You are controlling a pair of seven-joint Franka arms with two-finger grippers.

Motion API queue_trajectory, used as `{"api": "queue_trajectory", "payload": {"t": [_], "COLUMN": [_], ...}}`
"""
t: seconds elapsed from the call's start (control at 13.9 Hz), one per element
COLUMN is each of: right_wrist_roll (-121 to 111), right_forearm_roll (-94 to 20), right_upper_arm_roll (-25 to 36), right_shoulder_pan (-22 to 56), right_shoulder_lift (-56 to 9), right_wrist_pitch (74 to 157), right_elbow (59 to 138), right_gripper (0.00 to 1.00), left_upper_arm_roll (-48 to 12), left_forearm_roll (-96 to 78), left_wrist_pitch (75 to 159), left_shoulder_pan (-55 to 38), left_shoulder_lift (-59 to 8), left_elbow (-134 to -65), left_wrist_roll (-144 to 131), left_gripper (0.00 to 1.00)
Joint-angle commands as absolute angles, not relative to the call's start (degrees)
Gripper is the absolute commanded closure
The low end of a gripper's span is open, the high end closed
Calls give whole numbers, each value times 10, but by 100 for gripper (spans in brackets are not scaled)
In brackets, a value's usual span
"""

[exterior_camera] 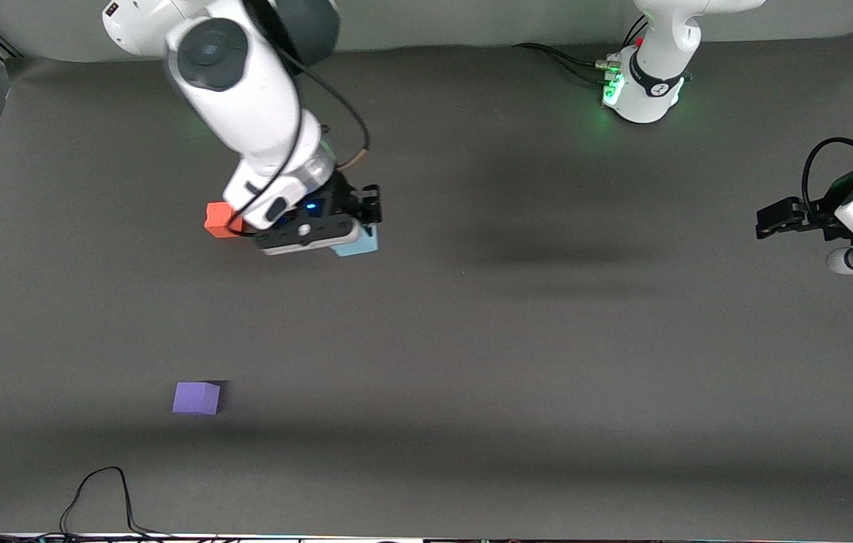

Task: Place blue block between orange and purple blocks
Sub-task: 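Lift and carry the blue cube with the right gripper past the orange cube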

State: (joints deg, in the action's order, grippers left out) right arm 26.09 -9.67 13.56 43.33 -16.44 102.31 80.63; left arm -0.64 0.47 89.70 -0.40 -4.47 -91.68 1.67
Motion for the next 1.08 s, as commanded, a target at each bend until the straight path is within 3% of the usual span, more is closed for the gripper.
{"api": "queue_trajectory", "payload": {"t": [0.0,0.22,0.43,0.65,0.72,0.87,1.01], "right_wrist_roll": [210,92,-1,-103,-127,-149,-156], "right_forearm_roll": [-106,-105,-65,-39,-39,-39,-39], "right_upper_arm_roll": [141,237,292,286,266,163,148], "right_shoulder_pan": [397,389,353,244,197,64,44], "right_shoulder_lift": [-145,-107,-44,-19,-21,-21,-26], "right_wrist_pitch": [978,914,907,916,922,955,996], "right_elbow": [792,811,893,949,961,993,1019], "right_gripper": [65,65,65,63,63,63,63], "left_upper_arm_roll": [-6,-6,-6,-6,-6,-6,-6], "left_forearm_roll": [6,6,6,6,5,5,4], "left_wrist_pitch": [896,896,898,903,904,905,905], "left_shoulder_pan": [-7,-7,-7,-7,-7,-7,-6], "left_shoulder_lift": [-42,-43,-45,-44,-44,-45,-46], "left_elbow": [-916,-916,-915,-914,-913,-914,-914], "left_wrist_roll": [25,26,26,26,26,26,26], "left_gripper": [0,0,0,0,0,0,0]}}
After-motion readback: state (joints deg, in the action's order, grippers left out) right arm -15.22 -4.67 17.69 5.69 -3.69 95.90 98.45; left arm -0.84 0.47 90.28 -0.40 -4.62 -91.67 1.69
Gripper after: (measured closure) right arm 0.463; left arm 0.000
